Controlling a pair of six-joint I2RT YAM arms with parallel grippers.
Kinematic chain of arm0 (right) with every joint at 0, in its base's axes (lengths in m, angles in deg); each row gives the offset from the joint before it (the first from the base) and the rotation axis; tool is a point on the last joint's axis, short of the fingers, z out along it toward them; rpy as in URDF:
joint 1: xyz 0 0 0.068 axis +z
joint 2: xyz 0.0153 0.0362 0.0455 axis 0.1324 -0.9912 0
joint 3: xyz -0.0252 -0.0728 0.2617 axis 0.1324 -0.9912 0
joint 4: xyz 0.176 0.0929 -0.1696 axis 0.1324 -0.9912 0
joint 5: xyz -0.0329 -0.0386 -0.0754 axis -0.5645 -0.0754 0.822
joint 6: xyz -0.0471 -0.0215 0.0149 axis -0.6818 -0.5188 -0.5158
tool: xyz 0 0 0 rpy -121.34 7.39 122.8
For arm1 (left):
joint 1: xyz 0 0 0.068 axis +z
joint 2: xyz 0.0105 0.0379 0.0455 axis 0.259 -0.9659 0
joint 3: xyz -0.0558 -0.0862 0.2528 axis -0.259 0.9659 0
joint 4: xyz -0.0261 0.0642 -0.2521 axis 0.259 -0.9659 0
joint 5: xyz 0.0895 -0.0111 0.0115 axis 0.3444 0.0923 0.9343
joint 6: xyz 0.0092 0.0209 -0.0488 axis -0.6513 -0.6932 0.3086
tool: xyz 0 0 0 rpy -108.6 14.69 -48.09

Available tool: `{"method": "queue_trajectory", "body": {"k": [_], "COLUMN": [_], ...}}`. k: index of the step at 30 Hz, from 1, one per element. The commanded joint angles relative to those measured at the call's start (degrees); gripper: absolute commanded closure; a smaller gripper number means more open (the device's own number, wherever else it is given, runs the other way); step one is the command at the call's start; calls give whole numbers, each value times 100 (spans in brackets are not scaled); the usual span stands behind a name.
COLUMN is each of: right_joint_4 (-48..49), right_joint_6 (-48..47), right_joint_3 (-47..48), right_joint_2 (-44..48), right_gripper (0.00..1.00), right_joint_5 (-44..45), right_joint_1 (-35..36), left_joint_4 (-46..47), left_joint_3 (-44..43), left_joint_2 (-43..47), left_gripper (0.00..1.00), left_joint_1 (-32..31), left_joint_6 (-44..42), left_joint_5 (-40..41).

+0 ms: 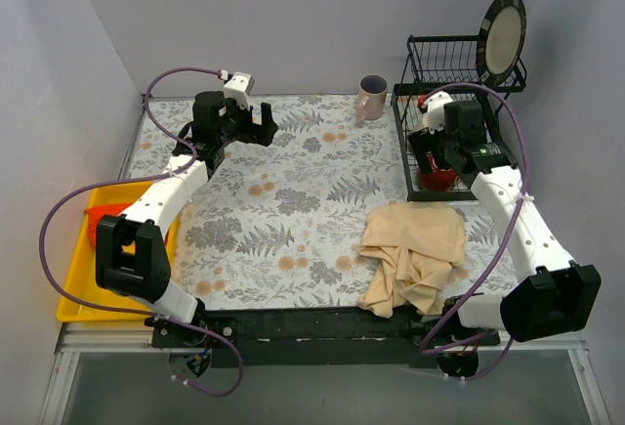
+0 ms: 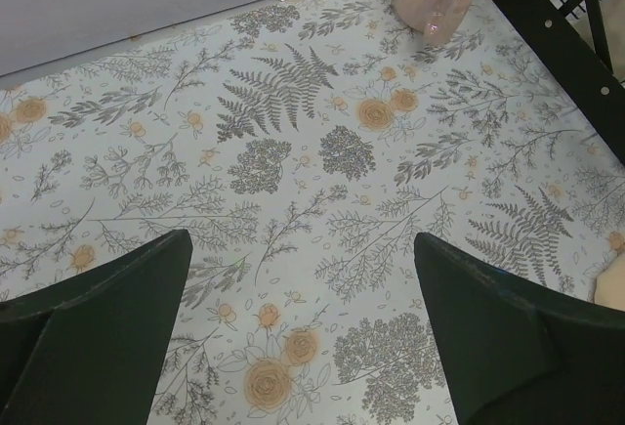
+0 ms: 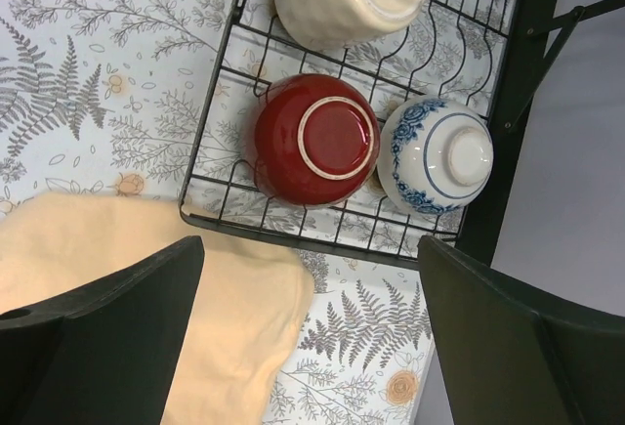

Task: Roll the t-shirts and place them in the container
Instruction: Pick up the T-shirt at the corner of the board.

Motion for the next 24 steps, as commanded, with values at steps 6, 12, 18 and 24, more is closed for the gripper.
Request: {"method": "queue_trajectory", "body": {"k": [6,12,18,24], "right_joint_4": [-503,-1267,-1532,-1715], "right_joint_6": [-1117,-1741,-2076,-2357], "right_joint_3": [367,577,367,233], "right_joint_2": [-150,-465,-914,-1362], "right_gripper": [2,11,19,26], "right_joint_5": [-776,-943,-768,-828], "right_joint_1": [343,1099,1759,1988], "left_joint_4": [-686,-820,-1126,-1294], "left_joint_3": [-240,-100,23,638], "left_joint_2": [260,348,672,1410], "left_gripper": [2,2,2,2], "left_joint_1": [-37,-116,-406,-476], "left_joint_6": [-66,417,41,-145], "left_joint_5": [-603,-824,-683,-666]}}
